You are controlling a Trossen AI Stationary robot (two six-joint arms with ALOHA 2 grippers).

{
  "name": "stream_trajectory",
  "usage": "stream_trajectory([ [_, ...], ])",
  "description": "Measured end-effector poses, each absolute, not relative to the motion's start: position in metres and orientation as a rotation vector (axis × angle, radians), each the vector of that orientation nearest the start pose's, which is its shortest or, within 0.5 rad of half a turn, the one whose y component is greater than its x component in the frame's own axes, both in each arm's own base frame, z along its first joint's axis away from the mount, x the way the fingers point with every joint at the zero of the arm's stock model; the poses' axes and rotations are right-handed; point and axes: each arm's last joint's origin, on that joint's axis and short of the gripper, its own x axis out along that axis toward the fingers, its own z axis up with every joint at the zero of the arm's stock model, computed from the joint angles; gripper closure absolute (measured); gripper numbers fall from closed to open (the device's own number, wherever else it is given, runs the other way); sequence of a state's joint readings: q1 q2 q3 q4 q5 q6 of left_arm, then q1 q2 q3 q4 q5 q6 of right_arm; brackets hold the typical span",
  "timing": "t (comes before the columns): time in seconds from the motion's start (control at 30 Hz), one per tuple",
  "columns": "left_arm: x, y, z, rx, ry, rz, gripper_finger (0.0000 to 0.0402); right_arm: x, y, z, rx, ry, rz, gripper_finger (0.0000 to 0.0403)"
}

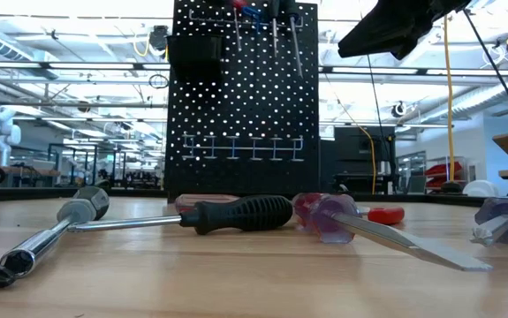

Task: Hang tools onto peg board
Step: Hang the red allen wrench on the pegboard

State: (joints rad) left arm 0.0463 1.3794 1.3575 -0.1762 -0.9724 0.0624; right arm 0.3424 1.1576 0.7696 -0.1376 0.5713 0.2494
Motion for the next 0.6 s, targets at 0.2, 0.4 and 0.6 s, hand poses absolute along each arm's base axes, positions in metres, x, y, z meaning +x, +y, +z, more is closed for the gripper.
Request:
stream_trajectory([
  [0.2,0.296,0.037,0.402,0.143,0.213,0.971,0.0316,0.234,0.067,0.262,0.011,0.441,-0.281,0.0307],
  [0.4,0.294,0.043,0.398,0.162,0.263,0.959,0.0316,0.234,0.067,0.262,0.012,0.441,-0.280,0.0307],
  [0.6,0.294,0.049,0.396,0.161,0.295,0.887,0.0316,0.234,0.067,0.262,0.016,0.440,-0.282,0.0307],
])
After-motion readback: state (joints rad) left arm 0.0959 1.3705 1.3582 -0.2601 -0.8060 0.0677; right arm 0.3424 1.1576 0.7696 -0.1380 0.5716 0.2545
